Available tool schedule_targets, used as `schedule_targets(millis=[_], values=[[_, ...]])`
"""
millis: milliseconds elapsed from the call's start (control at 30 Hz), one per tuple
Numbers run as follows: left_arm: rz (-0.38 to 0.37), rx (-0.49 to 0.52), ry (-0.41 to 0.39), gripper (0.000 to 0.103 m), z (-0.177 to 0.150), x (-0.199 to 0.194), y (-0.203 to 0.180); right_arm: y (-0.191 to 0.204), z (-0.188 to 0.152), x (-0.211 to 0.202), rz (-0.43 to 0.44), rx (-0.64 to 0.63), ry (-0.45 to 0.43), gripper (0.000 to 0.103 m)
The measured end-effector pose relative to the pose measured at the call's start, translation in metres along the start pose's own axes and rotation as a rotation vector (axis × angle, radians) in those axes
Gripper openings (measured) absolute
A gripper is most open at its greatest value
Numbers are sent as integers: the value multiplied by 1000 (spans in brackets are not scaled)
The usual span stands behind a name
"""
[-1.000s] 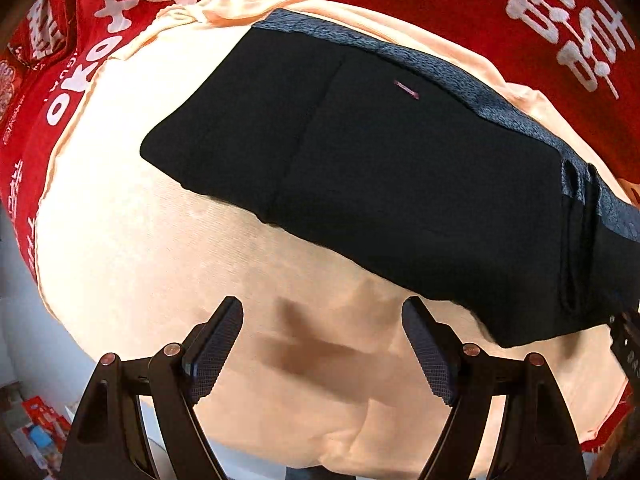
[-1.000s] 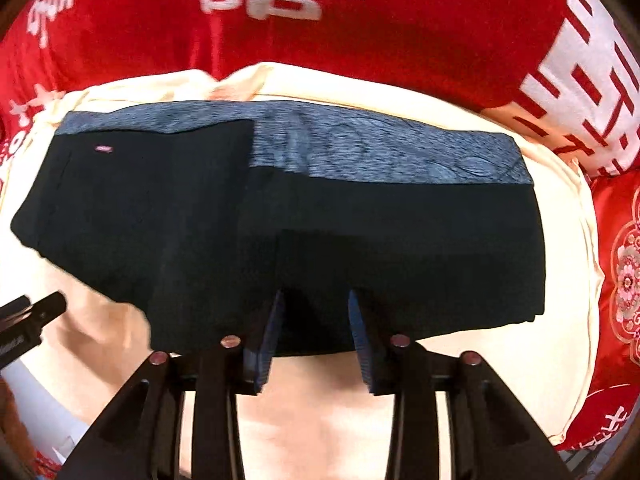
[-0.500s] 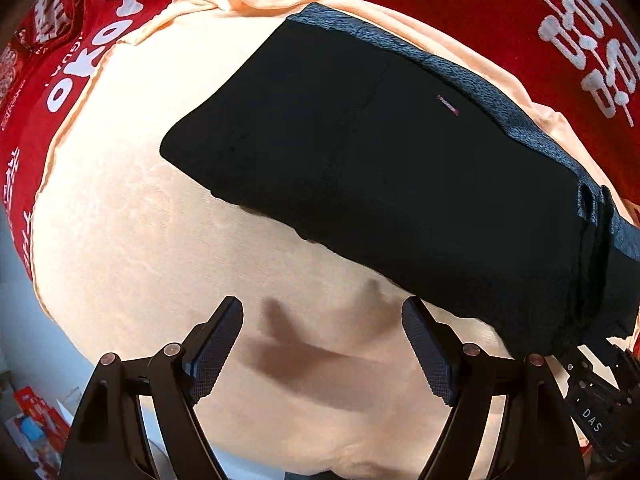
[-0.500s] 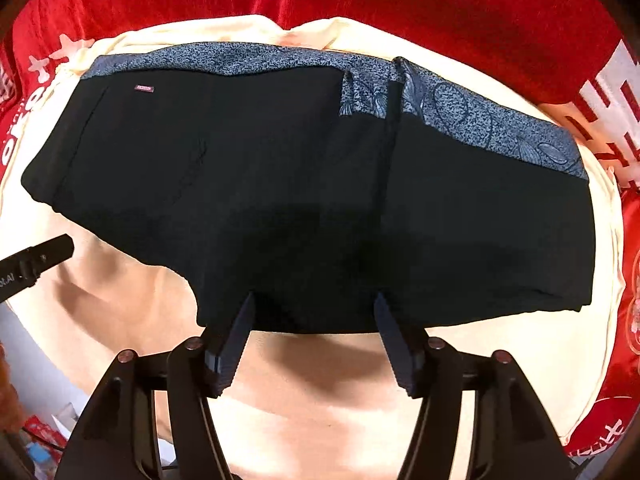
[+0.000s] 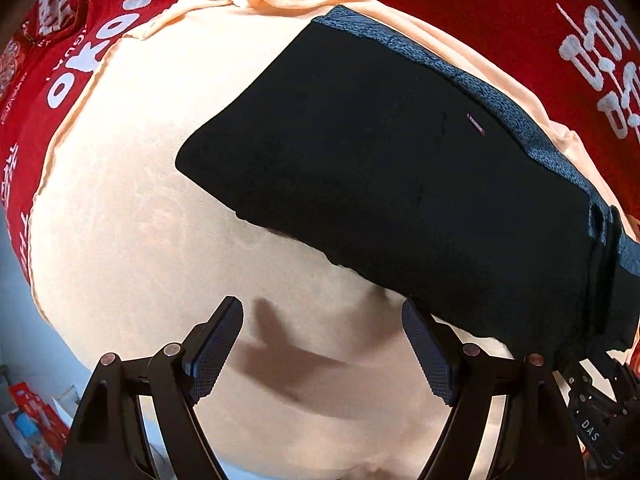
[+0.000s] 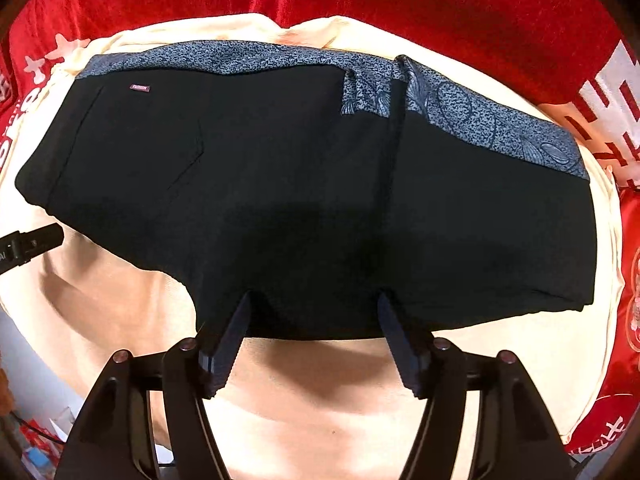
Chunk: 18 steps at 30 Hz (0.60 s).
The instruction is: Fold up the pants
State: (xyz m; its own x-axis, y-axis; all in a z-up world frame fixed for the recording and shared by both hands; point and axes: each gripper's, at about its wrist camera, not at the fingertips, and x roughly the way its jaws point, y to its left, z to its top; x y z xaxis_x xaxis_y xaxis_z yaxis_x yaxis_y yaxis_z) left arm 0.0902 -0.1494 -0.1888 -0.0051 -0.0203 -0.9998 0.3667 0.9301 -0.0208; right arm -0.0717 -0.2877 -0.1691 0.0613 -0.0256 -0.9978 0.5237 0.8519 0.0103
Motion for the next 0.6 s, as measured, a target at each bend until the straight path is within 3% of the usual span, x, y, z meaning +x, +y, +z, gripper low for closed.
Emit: schedule_targets(millis=[200, 600], values=[[-34, -11, -5, 82, 3, 3, 5, 1, 0, 1, -4, 0, 0, 71], [-400, -214, -89, 82, 11, 18, 63, 3, 1, 4, -2, 6, 1, 72]])
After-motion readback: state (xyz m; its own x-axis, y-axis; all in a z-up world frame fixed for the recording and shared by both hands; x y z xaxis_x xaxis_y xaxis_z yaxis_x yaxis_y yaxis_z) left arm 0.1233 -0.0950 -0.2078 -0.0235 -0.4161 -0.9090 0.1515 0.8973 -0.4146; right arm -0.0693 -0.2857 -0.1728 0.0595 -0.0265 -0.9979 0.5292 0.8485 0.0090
